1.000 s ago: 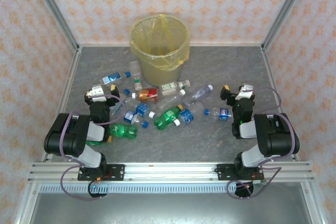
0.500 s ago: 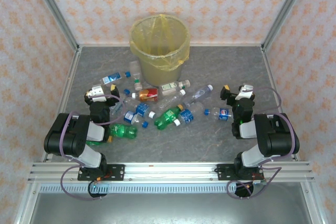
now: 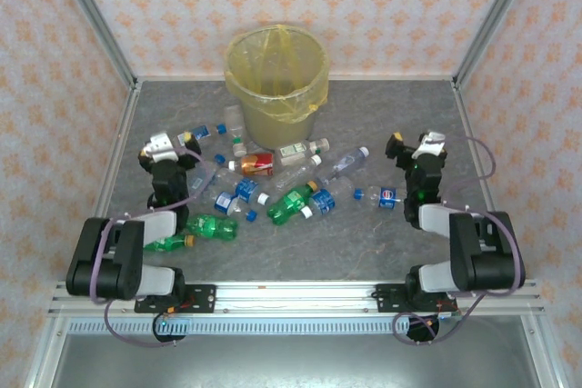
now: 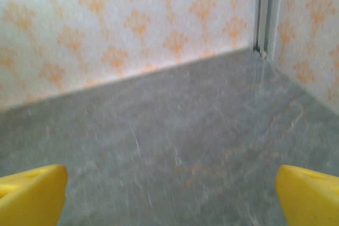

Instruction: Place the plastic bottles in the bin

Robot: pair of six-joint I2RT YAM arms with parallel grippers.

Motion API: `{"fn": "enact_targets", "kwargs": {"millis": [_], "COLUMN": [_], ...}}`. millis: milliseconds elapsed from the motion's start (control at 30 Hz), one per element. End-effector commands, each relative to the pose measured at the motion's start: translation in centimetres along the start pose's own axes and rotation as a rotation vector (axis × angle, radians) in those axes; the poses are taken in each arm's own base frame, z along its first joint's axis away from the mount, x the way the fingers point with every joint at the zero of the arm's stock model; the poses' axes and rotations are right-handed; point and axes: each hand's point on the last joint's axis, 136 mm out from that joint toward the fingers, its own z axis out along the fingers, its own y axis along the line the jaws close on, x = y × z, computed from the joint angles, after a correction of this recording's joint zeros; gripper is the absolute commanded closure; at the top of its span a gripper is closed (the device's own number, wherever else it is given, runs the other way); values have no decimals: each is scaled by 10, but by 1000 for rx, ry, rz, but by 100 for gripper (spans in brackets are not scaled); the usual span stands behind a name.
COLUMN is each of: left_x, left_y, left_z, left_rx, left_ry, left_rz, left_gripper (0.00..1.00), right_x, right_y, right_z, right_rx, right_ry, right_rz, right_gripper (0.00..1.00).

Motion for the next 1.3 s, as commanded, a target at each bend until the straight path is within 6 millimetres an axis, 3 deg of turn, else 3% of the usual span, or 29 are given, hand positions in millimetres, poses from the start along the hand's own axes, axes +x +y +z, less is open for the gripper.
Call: {"fn": "enact_targets", "kwargs": {"millis": [0,133,300,567,733,933,1267], "left_x": [-11,-38,-51,-28,-9,1,-7], "left_y": [22,30,5,-25,-51,-93,-156], "left_z": [4,-2,-12,-35,-51,-65,-87], "left_rx": [-166,-253,-104,52,125,228,426], "left_ry": [109,198,290,441,498,557,565], "left_rz": [-45,-153,-257,-411,-434,-419,-352], "left_gripper": [0,0,0,1,1,1,1], "right_x": [-17,-51,-77,-83,-55,-18,56], "right_y": [-3,-3,-18,13,21,23,25], "right_z": [-6,-14,-25,-24,-30,-55,-98], "right_rx": [37,63,198,82,103,166,239], "right_ry": [3,-20,31,205,363,484,687], "right_rz": [39,160,445,451,529,604,770], "right_gripper": [0,0,0,0,0,0,0]}}
